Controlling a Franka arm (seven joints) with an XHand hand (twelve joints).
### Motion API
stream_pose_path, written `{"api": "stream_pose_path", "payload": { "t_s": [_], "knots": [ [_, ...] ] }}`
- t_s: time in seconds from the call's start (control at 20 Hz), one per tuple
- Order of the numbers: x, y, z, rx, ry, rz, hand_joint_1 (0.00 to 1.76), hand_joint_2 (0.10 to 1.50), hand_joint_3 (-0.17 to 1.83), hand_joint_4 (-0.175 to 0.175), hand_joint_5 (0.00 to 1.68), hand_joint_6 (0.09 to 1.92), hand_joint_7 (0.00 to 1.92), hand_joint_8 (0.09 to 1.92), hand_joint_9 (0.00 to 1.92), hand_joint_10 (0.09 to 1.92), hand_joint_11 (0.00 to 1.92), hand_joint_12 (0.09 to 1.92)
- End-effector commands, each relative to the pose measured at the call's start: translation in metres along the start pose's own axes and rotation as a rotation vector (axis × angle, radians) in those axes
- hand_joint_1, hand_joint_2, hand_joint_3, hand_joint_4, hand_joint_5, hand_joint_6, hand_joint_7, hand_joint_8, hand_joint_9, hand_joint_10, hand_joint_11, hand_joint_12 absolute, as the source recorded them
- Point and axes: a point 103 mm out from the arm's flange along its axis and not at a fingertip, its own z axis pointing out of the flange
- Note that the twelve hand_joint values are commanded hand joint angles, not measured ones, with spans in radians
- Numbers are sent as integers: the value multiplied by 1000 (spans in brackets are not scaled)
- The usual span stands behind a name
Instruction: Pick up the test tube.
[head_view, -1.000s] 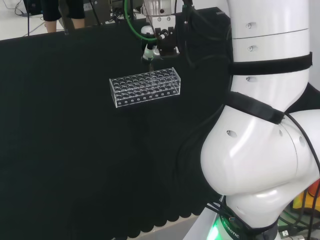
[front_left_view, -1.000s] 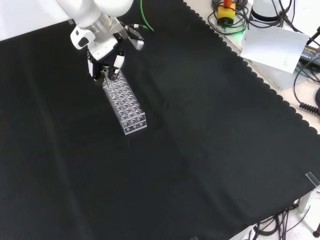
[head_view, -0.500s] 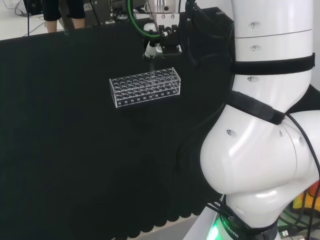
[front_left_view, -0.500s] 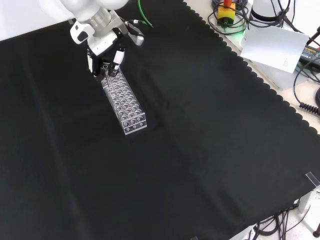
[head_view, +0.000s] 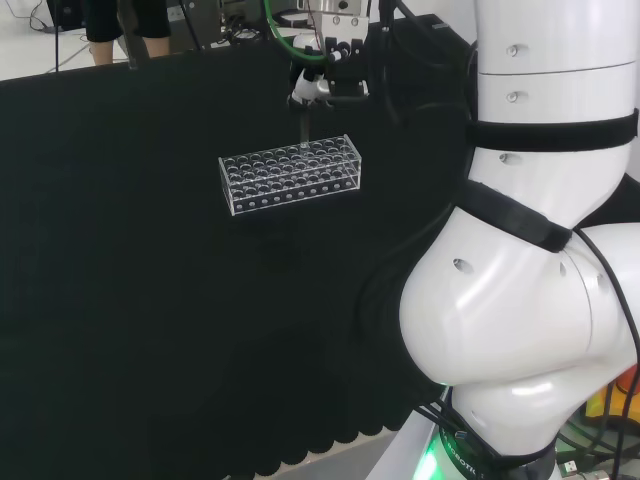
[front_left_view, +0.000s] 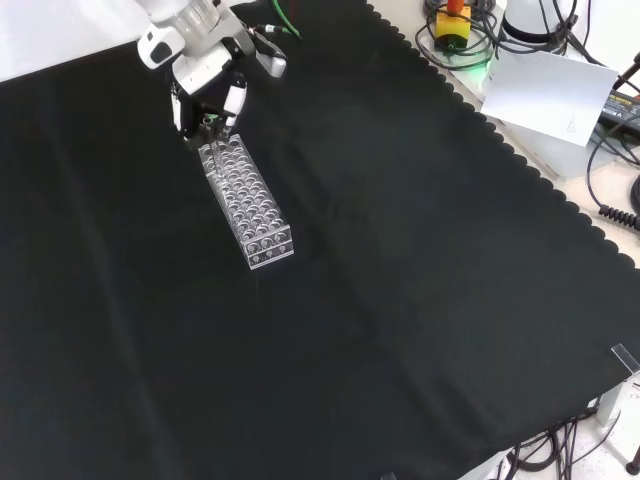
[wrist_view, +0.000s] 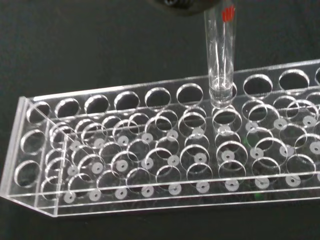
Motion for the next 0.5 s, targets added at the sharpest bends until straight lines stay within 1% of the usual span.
{"api": "stream_pose_path", "payload": {
  "t_s": [0.05,0.5],
  "knots": [
    [2,-13,-19,-25,26,-16,1402,1072,0,-175,1006,591,1082,1098,1037,1009,1300,918],
    [9,-31,-51,-58,15,-31,1402,1073,1,-175,1007,586,1077,1107,1033,1017,1297,927]
  ]
}}
